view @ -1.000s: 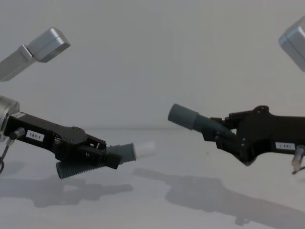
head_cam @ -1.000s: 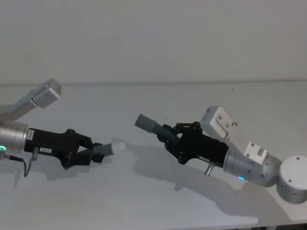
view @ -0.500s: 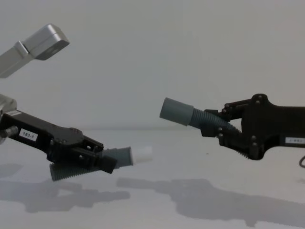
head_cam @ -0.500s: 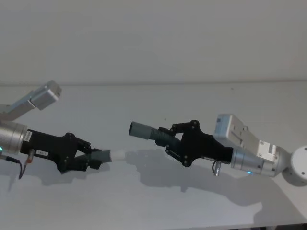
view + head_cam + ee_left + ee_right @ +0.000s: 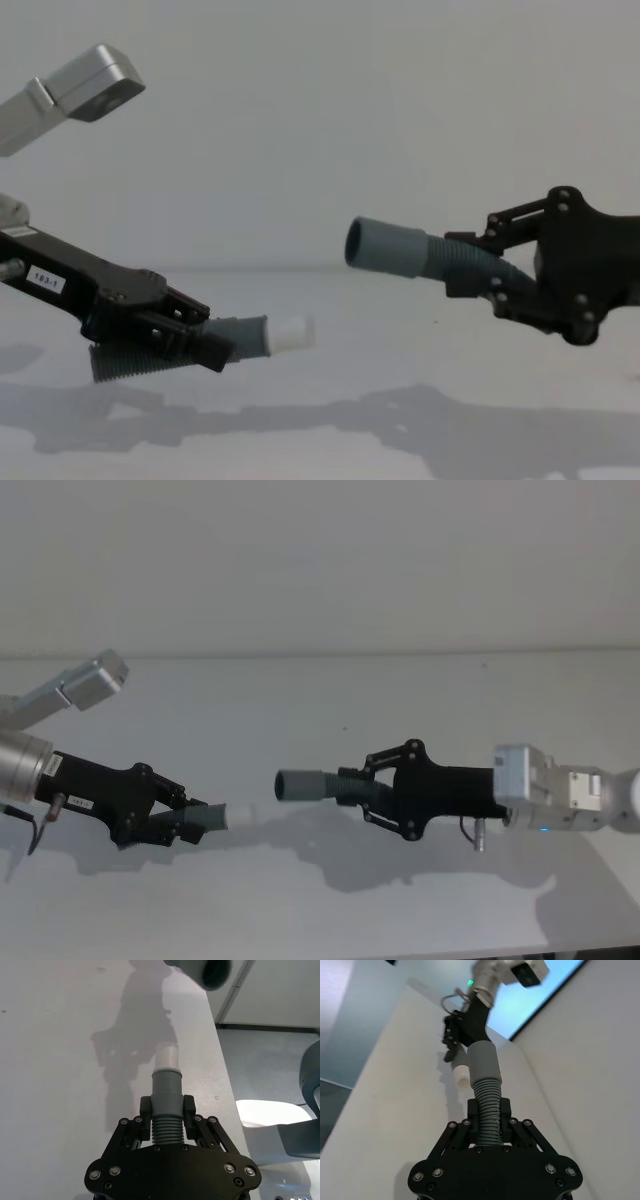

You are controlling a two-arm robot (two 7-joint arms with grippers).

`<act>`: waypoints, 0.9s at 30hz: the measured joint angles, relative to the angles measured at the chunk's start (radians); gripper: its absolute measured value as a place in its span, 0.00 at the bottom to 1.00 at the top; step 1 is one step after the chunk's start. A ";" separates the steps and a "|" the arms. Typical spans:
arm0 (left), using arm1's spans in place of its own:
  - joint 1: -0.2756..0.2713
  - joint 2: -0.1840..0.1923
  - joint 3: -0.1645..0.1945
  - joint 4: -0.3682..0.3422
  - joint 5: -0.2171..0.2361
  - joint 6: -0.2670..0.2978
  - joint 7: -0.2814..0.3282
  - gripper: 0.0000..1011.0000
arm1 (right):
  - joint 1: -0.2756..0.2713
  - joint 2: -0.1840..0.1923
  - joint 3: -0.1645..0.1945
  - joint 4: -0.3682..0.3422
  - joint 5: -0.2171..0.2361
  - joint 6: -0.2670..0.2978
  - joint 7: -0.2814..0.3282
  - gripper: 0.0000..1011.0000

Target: Use both hands to pick up one end of the pipe from the table, align the ends, and insert them.

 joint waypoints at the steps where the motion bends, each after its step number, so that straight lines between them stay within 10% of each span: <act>1: -0.001 0.001 0.001 -0.001 0.000 0.001 -0.001 0.34 | 0.006 0.001 -0.003 0.007 0.007 -0.013 0.014 0.21; 16: -0.006 0.006 0.010 -0.006 0.002 0.008 -0.015 0.34 | 0.118 0.023 -0.074 0.131 0.161 -0.222 0.318 0.21; 27: -0.007 0.007 0.012 -0.007 0.003 0.009 -0.019 0.34 | 0.123 0.035 -0.075 0.127 0.099 -0.252 0.299 0.21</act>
